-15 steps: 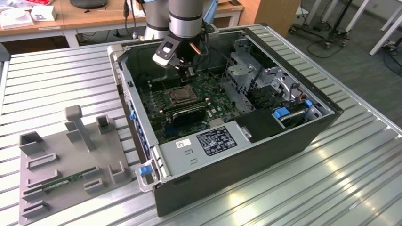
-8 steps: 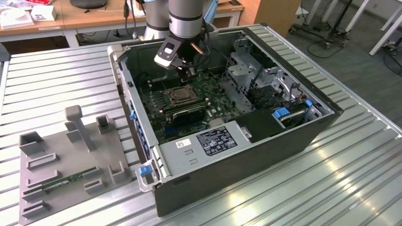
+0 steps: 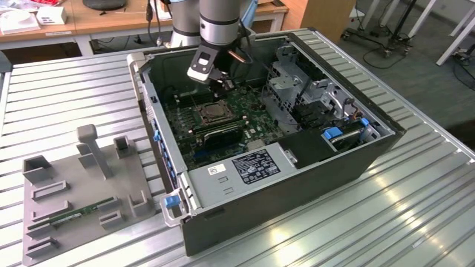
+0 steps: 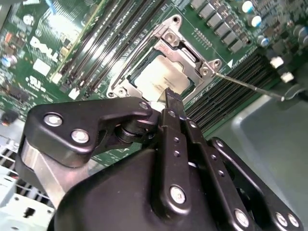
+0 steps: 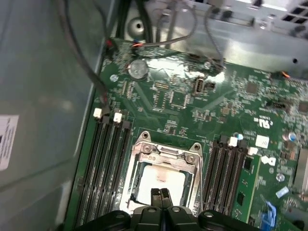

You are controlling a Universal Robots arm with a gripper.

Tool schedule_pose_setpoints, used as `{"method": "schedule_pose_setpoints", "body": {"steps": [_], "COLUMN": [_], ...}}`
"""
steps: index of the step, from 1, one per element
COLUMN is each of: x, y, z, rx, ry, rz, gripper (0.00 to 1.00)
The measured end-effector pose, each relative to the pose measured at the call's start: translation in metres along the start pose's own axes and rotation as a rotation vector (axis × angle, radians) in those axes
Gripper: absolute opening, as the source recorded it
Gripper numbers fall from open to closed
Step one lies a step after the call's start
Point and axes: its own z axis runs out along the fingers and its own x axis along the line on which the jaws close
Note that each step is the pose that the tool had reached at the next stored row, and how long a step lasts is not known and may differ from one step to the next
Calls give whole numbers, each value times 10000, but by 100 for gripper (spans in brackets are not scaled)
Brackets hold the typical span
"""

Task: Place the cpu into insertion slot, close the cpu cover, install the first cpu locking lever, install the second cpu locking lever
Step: 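Close the cpu cover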

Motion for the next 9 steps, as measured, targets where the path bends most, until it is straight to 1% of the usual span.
{"method": "schedule_pose_setpoints", "body": {"steps": [9], "x": [0], "y": [0], "z": [7], "rx": [52], "ry": [63], "rz": [-1633], "gripper": [11]}}
